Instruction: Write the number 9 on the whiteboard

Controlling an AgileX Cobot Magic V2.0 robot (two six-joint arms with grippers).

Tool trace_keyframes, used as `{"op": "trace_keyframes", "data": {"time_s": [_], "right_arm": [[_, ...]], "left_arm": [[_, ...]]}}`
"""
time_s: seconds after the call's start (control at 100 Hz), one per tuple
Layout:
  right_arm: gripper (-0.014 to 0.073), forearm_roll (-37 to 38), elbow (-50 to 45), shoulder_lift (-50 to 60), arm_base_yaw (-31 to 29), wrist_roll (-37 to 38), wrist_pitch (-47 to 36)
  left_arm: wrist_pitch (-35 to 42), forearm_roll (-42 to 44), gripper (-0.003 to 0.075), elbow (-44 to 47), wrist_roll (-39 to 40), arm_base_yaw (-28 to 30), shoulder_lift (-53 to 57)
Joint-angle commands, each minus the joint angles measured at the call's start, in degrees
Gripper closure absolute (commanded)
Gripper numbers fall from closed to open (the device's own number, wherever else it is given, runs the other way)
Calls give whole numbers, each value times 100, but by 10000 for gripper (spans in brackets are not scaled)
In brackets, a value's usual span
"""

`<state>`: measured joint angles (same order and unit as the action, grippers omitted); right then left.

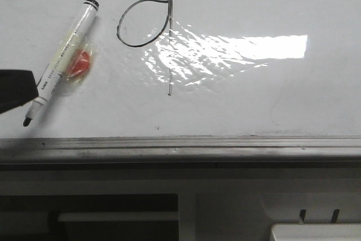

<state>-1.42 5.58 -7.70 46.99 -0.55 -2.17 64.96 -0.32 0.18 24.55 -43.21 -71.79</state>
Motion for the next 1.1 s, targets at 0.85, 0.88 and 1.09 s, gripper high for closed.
{"op": "trace_keyframes", "data": {"time_s": [0.85, 0.88, 1.09], "right_arm": [[664, 77, 152, -36, -2, -29, -428], [664, 77, 152, -36, -2, -29, -428], [664, 77, 152, -36, -2, -29, -419]], "left_arm": [[-4185, 717, 740, 240, 45, 3147, 6928], [-4447, 717, 740, 240, 45, 3289, 7099], [-5577, 731, 740, 240, 45, 3822, 7356]]}}
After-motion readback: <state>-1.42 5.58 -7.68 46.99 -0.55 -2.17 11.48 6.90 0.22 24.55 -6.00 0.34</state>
